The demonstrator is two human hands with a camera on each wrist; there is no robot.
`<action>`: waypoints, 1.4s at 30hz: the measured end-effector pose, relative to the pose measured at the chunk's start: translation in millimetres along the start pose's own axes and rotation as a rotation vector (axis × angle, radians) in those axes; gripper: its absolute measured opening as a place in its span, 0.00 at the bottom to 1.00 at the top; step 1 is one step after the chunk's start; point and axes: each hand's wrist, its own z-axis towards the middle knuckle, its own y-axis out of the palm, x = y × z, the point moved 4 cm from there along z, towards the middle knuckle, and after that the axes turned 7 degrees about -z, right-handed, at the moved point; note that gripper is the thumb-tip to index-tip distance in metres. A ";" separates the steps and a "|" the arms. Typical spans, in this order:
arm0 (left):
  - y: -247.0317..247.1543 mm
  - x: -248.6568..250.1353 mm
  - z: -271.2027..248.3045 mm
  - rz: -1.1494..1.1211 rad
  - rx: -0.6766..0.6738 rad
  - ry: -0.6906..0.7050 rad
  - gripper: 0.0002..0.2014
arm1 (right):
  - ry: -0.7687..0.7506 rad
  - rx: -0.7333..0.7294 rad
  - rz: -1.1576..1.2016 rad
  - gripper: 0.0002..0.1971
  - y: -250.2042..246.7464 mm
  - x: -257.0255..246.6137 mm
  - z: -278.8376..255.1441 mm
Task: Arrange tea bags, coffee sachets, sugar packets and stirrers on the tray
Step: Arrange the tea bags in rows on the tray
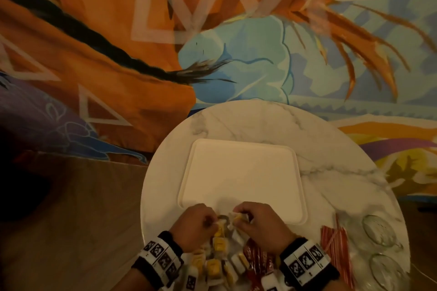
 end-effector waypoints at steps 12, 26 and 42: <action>-18.4 33.6 18.8 -1.029 0.179 -0.320 0.10 | -0.110 0.063 0.236 0.08 -26.3 -9.6 33.6; -9.7 27.2 13.1 -1.457 -0.074 -0.235 0.21 | -0.036 0.096 0.303 0.09 -4.7 -24.3 60.8; -53.4 -25.7 37.7 -1.404 0.098 -0.168 0.19 | 0.193 0.168 0.546 0.05 40.4 -39.1 78.9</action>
